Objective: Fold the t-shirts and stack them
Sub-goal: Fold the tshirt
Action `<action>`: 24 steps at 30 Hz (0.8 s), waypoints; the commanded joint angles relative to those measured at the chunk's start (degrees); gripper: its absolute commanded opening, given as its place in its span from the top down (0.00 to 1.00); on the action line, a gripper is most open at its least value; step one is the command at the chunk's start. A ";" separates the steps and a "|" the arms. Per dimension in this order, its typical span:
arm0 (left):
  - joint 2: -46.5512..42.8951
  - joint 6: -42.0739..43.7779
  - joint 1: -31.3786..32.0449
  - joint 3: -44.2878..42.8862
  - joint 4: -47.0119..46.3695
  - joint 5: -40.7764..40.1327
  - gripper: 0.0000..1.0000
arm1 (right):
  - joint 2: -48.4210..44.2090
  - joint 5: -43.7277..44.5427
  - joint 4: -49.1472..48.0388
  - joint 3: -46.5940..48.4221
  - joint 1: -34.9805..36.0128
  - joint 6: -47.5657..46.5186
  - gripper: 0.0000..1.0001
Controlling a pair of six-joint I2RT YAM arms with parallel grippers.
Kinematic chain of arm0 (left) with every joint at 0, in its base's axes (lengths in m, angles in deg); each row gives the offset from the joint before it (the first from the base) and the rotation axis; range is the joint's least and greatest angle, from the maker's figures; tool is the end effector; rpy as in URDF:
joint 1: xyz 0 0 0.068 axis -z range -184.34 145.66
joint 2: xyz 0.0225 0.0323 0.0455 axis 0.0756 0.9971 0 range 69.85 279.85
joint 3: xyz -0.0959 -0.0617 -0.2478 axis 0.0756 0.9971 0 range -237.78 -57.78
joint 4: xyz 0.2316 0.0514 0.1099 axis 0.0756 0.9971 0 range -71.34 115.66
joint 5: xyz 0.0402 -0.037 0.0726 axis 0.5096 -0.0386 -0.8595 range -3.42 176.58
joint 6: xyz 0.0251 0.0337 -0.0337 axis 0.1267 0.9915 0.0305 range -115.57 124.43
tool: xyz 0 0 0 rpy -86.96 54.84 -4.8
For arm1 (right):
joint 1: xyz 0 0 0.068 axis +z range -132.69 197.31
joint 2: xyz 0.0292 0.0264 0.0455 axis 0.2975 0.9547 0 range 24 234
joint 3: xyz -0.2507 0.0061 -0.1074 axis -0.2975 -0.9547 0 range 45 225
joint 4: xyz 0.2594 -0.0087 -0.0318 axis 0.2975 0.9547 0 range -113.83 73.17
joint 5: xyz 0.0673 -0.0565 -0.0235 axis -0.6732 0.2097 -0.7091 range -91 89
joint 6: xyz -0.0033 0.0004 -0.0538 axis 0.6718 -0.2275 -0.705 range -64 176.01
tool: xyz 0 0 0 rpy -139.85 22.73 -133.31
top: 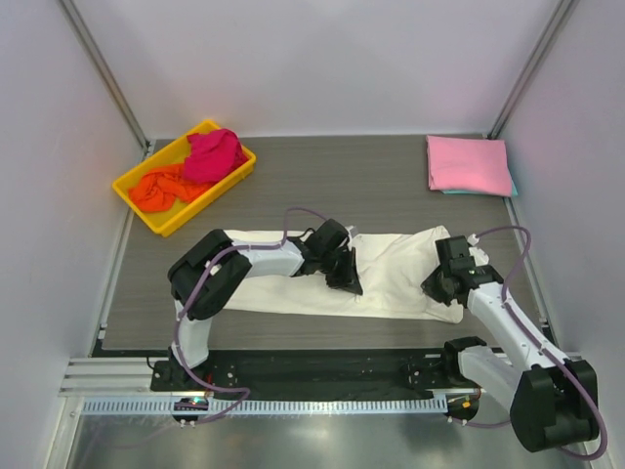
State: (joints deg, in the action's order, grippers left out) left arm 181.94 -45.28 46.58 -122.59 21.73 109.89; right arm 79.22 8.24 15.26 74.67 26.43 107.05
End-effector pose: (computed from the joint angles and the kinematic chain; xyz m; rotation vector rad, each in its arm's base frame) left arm 0.2398 -0.3175 0.1367 0.2360 2.7767 -1.1373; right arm 0.1620 0.0203 0.1801 1.0031 2.4827 0.1149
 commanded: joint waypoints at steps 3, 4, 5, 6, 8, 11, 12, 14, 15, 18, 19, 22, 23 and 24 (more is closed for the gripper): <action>-3.46 -1.44 0.24 -3.03 2.11 1.21 1.00 | -4.94 1.22 2.21 0.56 -0.25 3.96 0.99; -3.46 -1.44 0.15 -3.56 3.51 0.78 1.00 | -6.34 1.57 2.83 0.65 -0.16 4.32 0.99; -3.46 -1.26 0.24 -3.74 4.13 0.25 1.00 | -6.88 1.84 4.31 0.83 -0.16 4.93 0.99; -3.37 -1.09 0.15 -3.91 4.92 0.42 1.00 | -7.58 1.84 5.02 1.26 -0.16 5.90 0.99; -3.20 -0.91 0.15 -4.53 5.63 0.16 1.00 | -9.86 2.01 6.78 1.88 -0.07 6.78 0.99; -2.41 -0.74 0.06 -5.32 6.42 0.42 1.00 | -13.29 3.68 9.24 1.97 0.02 8.63 0.99; -2.23 -0.65 0.15 -5.58 6.77 0.51 1.00 | -14.60 3.95 9.68 1.88 0.19 9.59 0.99; -1.70 -0.39 0.15 -6.20 7.30 0.77 1.00 | -15.49 4.47 11.00 1.71 0.28 10.30 0.99; -1.62 -0.38 -0.03 -6.29 7.65 0.95 1.00 | -16.02 4.74 11.53 1.53 0.54 10.74 0.99; -1.61 -0.12 0.06 -6.20 8.09 1.12 1.00 | -17.07 5.09 12.68 0.57 0.98 12.14 0.99; -1.70 0.05 0.06 -6.20 8.27 1.04 1.00 | -17.51 4.83 12.59 0.30 1.59 13.19 0.99; -1.97 0.76 -0.11 -6.20 8.97 0.77 1.00 | -19.18 5.88 14.25 0.39 3.26 14.78 0.99; -2.05 1.02 -0.20 -6.29 9.14 0.86 1.00 | -19.71 6.32 14.95 1.00 3.70 16.26 0.99; -1.97 1.11 -0.20 -6.37 9.32 1.12 1.00 | -20.76 7.11 15.57 1.18 4.05 16.71 0.99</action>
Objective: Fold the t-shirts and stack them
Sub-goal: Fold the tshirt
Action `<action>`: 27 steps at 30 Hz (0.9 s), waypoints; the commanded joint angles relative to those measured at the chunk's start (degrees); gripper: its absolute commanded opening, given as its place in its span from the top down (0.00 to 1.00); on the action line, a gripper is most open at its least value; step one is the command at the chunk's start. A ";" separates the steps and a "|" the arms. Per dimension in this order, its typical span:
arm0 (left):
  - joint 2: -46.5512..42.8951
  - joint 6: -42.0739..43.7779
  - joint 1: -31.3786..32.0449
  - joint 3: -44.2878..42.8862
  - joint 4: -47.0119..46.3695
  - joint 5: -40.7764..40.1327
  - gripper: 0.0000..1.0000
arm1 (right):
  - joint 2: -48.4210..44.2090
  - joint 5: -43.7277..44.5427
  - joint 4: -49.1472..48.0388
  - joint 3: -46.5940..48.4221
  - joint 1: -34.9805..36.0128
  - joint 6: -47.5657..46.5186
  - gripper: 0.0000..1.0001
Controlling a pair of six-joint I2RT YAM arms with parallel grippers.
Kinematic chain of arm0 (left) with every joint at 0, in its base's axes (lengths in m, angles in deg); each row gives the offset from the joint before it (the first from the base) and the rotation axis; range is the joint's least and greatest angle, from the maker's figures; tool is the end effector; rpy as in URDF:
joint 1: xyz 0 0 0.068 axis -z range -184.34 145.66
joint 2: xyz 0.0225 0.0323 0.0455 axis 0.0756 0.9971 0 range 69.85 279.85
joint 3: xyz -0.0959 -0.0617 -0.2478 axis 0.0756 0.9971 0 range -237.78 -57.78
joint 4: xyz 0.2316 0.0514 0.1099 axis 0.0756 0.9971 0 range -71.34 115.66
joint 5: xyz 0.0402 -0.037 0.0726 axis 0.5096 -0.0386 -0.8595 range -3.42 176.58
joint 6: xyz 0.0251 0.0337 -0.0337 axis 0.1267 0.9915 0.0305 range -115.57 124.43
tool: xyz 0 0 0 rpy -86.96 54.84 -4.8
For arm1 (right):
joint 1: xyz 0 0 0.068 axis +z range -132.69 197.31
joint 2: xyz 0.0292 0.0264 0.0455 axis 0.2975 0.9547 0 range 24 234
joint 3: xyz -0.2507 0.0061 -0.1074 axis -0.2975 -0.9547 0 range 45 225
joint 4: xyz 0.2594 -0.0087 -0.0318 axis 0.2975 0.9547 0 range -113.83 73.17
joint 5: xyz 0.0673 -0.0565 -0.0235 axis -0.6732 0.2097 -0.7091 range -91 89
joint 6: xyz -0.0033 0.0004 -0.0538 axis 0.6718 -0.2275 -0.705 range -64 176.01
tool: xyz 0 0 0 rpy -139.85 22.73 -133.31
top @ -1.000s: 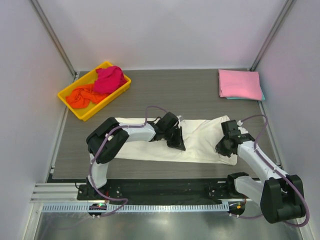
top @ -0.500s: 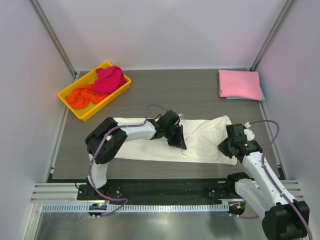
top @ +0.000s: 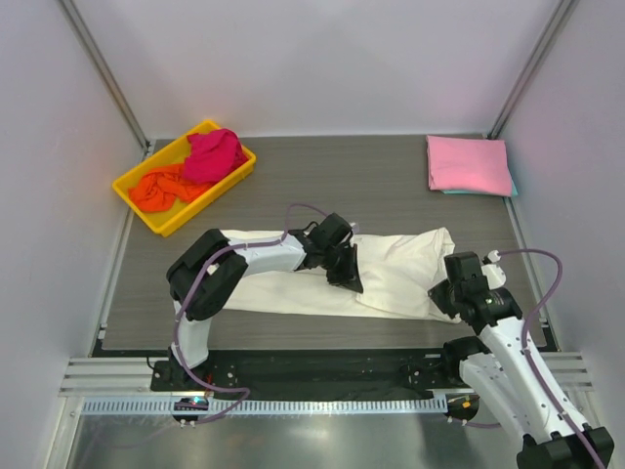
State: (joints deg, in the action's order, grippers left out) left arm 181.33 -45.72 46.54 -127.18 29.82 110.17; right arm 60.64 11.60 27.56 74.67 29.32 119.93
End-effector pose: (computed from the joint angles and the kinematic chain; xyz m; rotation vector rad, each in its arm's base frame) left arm 0.2430 -0.3212 0.1541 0.2148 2.8336 -1.1036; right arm 0.1148 0.0166 0.2082 1.1952 2.2721 0.2241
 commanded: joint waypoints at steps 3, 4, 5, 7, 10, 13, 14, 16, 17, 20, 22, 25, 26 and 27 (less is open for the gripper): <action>-0.65 1.90 -0.42 -2.13 1.15 1.36 1.00 | -4.38 3.92 5.46 1.62 2.05 5.68 0.99; -0.39 1.90 -0.42 -2.22 1.15 1.45 1.00 | -4.91 3.84 6.25 1.62 2.23 6.21 0.99; -0.21 1.99 -0.34 -2.31 1.15 1.54 1.00 | -5.52 3.49 6.35 1.44 2.40 6.83 0.99; 0.31 1.99 -0.42 -2.31 0.88 1.98 1.00 | -6.41 2.87 6.96 1.35 2.40 7.53 0.99; 0.58 2.25 -0.34 -2.23 0.80 1.98 1.00 | -6.58 2.87 7.75 1.62 2.58 8.59 0.99; 0.67 2.43 -0.34 -2.14 0.88 1.89 1.00 | -6.15 3.75 8.02 2.23 2.49 8.33 0.99; 0.84 2.43 -0.42 -2.05 0.80 1.72 1.00 | -5.80 3.83 8.02 2.41 2.58 8.15 0.98; 1.28 2.43 -0.42 -1.96 0.88 1.72 1.00 | -5.09 4.36 8.02 3.02 2.49 7.10 0.90; 1.37 2.51 -0.42 -1.87 0.88 1.54 1.00 | -4.22 4.28 7.67 3.20 2.49 6.49 0.86; 1.90 2.43 -0.42 -1.43 0.88 1.28 1.00 | -0.02 5.41 4.25 5.39 2.49 0.61 0.67; 2.07 2.43 -0.42 -1.17 0.88 0.93 1.00 | 6.29 8.56 1.08 8.54 2.49 -5.79 0.63; 1.99 3.12 -0.33 -0.73 0.88 0.75 1.00 | 15.08 14.46 -2.69 14.25 2.32 -14.30 0.64; 1.81 3.30 -0.42 -0.21 0.97 0.75 1.00 | 17.04 15.77 -4.36 15.41 1.88 -16.87 0.64; 1.81 3.48 -0.42 -0.03 1.06 0.49 1.00 | 19.15 15.35 -7.94 16.55 1.09 -20.12 0.65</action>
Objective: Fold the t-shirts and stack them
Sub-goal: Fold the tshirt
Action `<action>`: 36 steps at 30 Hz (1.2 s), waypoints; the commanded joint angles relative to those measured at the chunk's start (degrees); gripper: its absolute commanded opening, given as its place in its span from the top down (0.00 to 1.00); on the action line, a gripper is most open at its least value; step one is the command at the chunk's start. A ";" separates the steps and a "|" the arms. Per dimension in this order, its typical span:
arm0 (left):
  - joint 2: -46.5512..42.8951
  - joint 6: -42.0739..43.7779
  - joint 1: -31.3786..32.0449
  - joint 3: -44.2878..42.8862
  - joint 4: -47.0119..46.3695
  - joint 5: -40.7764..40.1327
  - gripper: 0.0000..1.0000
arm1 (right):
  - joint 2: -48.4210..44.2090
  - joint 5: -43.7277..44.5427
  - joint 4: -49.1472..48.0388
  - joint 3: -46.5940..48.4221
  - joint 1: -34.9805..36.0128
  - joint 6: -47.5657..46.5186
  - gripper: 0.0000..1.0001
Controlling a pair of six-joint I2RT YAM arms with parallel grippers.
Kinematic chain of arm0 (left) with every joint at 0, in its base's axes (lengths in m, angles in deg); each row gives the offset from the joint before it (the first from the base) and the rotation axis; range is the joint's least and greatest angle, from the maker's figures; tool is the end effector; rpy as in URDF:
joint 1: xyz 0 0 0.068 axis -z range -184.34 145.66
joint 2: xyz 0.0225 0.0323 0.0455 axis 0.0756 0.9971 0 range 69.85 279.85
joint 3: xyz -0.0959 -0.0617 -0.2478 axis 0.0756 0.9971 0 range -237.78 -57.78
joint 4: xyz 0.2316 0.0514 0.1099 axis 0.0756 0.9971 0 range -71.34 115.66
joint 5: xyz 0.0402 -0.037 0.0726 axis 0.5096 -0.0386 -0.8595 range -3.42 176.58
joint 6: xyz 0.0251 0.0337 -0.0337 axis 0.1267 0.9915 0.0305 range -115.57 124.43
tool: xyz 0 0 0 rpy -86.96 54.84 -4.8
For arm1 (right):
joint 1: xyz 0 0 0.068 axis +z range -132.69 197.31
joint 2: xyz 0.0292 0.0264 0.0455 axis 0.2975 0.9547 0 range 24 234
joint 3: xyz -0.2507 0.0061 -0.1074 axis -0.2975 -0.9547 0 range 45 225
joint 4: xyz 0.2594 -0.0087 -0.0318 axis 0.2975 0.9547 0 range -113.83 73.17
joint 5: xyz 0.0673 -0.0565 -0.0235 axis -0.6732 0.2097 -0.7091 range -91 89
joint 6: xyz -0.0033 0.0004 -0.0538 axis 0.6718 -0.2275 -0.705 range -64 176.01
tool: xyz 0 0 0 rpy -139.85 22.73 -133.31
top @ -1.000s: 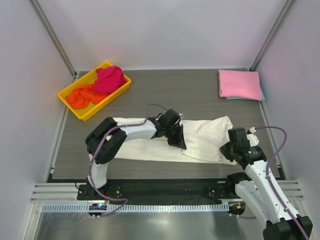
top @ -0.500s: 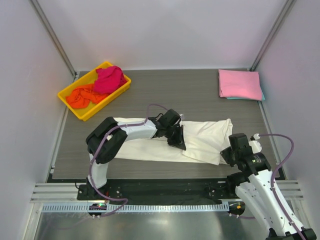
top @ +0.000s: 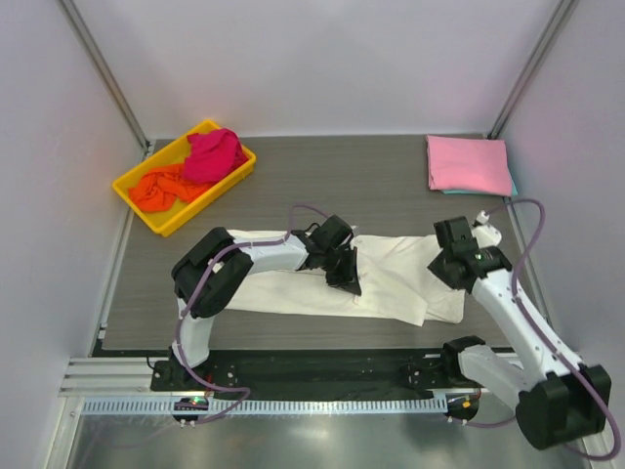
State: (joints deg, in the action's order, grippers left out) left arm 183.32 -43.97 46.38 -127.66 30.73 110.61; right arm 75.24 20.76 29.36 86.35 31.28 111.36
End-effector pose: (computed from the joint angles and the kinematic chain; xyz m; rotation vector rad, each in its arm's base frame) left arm 0.2447 -0.3219 0.1423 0.2469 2.8661 -1.0715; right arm 0.1535 0.0247 0.2408 1.0086 2.3394 -0.0558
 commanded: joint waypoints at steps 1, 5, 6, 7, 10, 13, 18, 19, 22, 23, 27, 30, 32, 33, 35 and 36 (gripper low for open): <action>-0.35 1.82 -0.27 0.63 0.23 -0.12 1.00 | 8.74 5.32 -11.16 7.06 -3.23 -16.11 0.65; -0.36 1.91 -0.36 1.33 0.32 -0.21 1.00 | 18.26 -0.14 -17.32 11.38 -7.56 -23.61 0.63; -0.36 1.91 -0.36 1.42 0.49 -0.04 1.00 | 19.76 -0.22 -18.46 12.00 -8.08 -23.97 0.63; -0.36 2.00 -0.36 1.42 0.41 -0.04 1.00 | 21.77 -0.75 -19.43 12.70 -8.70 -24.50 0.62; -0.71 2.26 -0.44 1.33 0.67 0.05 1.00 | 25.55 -5.57 -23.12 13.33 -12.65 -26.34 0.62; -1.23 2.17 -0.45 1.33 0.84 0.40 1.00 | 28.46 -10.22 -26.99 13.76 -15.99 -29.07 0.62; -1.94 1.91 -0.36 1.42 0.93 0.31 1.00 | 32.77 -16.39 -30.95 13.94 -18.54 -31.79 0.64; -2.02 1.82 -0.36 1.33 1.02 0.31 1.00 | 33.74 -17.01 -31.47 13.85 -18.81 -32.32 0.65; -2.03 1.91 -0.36 0.98 1.37 0.23 1.00 | 34.80 -19.47 -32.53 14.29 -19.25 -33.29 0.65; -1.94 1.82 -0.27 0.81 1.37 0.23 1.00 | 34.98 -19.30 -32.53 14.38 -19.25 -33.29 0.65; -1.32 1.56 -0.36 0.45 1.63 0.40 1.00 | 36.03 -15.88 -32.53 13.33 -19.69 -33.20 0.67; -1.76 1.38 -0.36 0.98 1.63 -0.12 1.00 | 35.68 -12.36 -34.20 10.53 -19.78 -32.59 0.68; -2.29 1.47 -0.36 1.24 1.90 -1.35 1.00 | 35.77 -12.70 -36.56 9.11 -19.87 -32.42 0.68; -2.38 1.47 -0.27 1.24 2.33 -1.70 1.00 | 35.94 -12.71 -37.19 8.06 -19.78 -32.41 0.72; -2.47 1.29 -0.36 1.51 2.77 -1.97 1.00 | 37.17 -11.22 -37.37 7.61 -19.95 -31.98 0.77; -2.55 1.21 -0.36 1.51 3.04 -1.97 1.00 | 37.44 -10.60 -37.46 7.26 -19.95 -31.80 0.80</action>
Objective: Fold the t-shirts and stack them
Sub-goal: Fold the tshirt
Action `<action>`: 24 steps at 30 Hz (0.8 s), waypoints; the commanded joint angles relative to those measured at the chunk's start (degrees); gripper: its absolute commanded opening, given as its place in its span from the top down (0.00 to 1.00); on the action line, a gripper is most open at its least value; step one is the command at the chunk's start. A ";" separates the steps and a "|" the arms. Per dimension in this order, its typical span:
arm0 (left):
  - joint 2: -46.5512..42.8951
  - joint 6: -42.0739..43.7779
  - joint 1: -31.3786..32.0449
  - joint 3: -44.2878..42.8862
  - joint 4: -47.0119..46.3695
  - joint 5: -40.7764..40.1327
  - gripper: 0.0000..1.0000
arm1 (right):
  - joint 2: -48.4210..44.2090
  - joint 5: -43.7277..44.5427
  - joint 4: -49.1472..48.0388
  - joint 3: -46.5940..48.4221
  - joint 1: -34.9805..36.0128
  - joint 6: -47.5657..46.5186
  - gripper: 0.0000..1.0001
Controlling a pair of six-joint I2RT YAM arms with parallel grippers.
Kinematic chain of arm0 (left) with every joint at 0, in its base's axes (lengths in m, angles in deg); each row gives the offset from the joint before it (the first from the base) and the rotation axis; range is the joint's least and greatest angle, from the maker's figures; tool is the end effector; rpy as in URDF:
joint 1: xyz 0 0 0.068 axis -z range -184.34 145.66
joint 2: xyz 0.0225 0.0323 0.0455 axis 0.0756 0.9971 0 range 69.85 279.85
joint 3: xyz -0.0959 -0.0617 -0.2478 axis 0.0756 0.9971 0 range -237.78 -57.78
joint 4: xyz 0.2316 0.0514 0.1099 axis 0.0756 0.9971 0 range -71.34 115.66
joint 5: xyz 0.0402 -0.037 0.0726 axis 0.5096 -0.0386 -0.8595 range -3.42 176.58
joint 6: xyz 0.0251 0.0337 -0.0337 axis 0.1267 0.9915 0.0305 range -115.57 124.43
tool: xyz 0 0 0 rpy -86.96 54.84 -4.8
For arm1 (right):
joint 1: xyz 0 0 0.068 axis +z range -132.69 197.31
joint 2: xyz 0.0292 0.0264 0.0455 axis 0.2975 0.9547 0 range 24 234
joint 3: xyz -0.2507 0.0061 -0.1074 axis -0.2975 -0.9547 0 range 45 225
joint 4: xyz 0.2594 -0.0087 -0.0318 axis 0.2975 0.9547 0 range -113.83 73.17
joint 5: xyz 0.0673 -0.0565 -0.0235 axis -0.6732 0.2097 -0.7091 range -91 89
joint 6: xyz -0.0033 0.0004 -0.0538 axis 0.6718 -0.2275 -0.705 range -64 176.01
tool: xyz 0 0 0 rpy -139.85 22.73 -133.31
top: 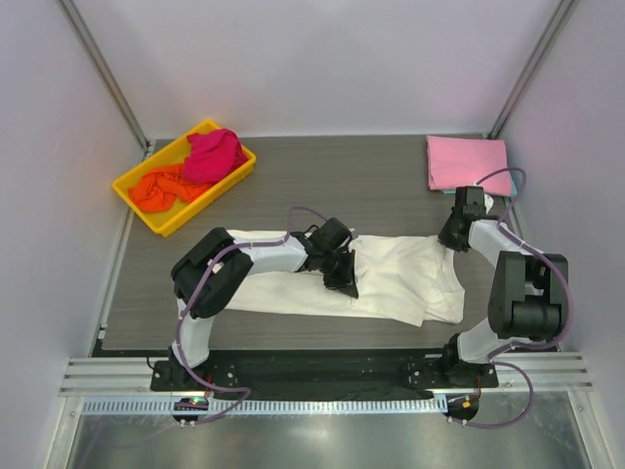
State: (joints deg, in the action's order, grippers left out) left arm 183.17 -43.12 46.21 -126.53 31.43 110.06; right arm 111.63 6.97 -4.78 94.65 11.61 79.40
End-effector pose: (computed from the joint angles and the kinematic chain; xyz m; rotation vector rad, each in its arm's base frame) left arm 0.2425 -0.3168 0.1370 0.2517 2.8858 -1.0339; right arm 0.2967 -0.0345 0.1821 0.6918 2.4570 -0.0593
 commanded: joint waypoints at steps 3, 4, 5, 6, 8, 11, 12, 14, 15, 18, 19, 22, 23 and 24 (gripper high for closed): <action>-2.92 -0.17 -0.18 0.29 3.04 -2.04 1.00 | 1.14 6.27 -3.75 -3.05 -0.37 1.29 0.88; -3.45 -0.44 -0.18 0.46 3.39 -2.30 1.00 | 0.35 6.88 -4.28 -3.67 -0.37 1.56 0.89; -3.54 -0.53 -0.10 0.46 3.66 -3.17 1.00 | 0.00 8.02 -5.33 -4.20 -0.37 1.65 0.89; -3.72 -0.44 -0.18 0.37 4.18 -3.44 1.00 | -0.53 8.12 -5.86 -4.90 -0.37 1.74 0.87; -3.89 -0.18 -0.18 -0.24 5.33 -4.06 1.00 | -0.54 7.59 -7.26 -5.09 -0.37 1.74 0.82; -2.40 0.44 -0.18 -1.64 7.08 -5.03 1.00 | 0.43 7.41 -8.32 -4.65 -0.37 2.35 0.76; -1.88 0.44 -0.18 -2.43 7.70 -4.85 1.00 | 1.21 7.15 -8.41 -4.47 -0.37 2.44 0.76; -1.09 0.44 -0.18 -2.97 8.05 -4.85 1.00 | 1.92 7.94 -8.33 -4.47 -0.37 2.88 0.76; -1.08 0.44 -0.18 -3.14 8.23 -5.11 1.00 | 1.84 8.72 -7.98 -4.47 -0.37 2.97 0.75; -1.34 0.79 -0.18 -3.23 10.16 -7.48 1.00 | 0.35 12.14 -5.35 -3.60 -0.37 2.88 0.72; -1.43 0.97 -0.27 -3.23 10.51 -8.36 1.00 | -0.27 13.47 -4.21 -3.33 -0.37 3.06 0.71; -0.99 1.49 -0.18 -3.84 11.22 -8.63 1.00 | -2.46 14.71 -2.53 -2.54 -0.37 2.97 0.70; -0.91 1.58 -0.18 -3.93 11.31 -8.28 1.00 | -2.90 14.27 -2.26 -2.36 -0.37 2.97 0.71; -0.64 1.67 -0.18 -4.02 11.57 -8.28 1.00 | -3.52 13.75 -2.09 -1.75 -0.37 2.97 0.73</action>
State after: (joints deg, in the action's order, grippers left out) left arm 182.19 -43.01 46.21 -129.06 39.19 103.79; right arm 111.85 15.95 -7.43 90.24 11.59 81.92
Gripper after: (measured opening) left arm 0.009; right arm 0.287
